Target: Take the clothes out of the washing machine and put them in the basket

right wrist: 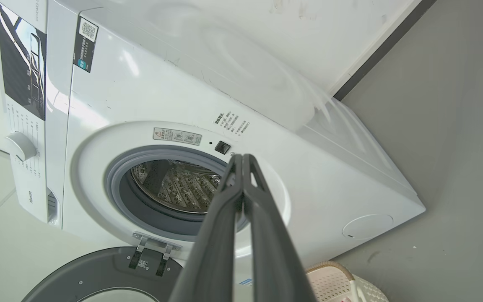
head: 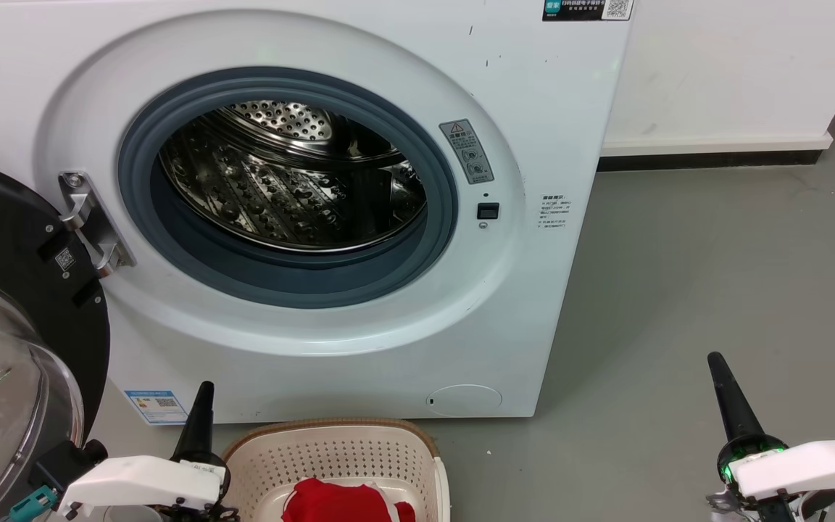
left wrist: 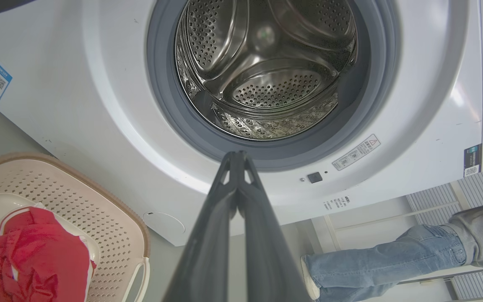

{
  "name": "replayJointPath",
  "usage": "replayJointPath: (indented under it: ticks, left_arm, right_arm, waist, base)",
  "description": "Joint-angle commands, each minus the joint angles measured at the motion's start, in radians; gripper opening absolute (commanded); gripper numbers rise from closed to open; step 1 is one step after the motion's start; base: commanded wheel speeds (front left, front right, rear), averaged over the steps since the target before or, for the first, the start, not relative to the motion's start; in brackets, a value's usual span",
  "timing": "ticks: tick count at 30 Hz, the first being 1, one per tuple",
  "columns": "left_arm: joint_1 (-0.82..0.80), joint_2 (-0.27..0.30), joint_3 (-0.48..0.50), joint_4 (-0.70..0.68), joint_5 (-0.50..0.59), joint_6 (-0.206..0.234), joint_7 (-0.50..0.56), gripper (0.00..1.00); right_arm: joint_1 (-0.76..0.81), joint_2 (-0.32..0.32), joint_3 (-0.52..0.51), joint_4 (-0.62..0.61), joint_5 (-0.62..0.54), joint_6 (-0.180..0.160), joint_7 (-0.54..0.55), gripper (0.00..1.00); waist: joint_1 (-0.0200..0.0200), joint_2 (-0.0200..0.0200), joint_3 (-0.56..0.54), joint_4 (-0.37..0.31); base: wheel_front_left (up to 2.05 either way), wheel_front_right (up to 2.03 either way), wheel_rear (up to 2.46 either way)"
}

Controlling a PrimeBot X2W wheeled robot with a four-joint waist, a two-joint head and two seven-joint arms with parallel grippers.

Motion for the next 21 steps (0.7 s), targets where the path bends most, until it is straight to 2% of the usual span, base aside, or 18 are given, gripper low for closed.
replayJointPath:
  ticks: [1,21]
  left_arm:
    - [-0.026,0.000,0.005,-0.005,-0.026,-0.007,0.005,0.00]
    - [-0.053,-0.014,0.026,0.018,-0.218,-0.030,0.043,0.00]
  right_arm:
    - [-0.029,-0.006,-0.004,-0.001,0.031,0.000,0.002,0.00]
    - [-0.060,-0.005,-0.018,0.049,0.233,0.000,0.024,0.00]
  waist:
    - [-0.0001,0.0000,0.001,0.000]
    - [-0.0001,0.0000,0.010,0.006]
  base:
    - [0.00,0.00,0.00]
    - [0.00,0.00,0.00]
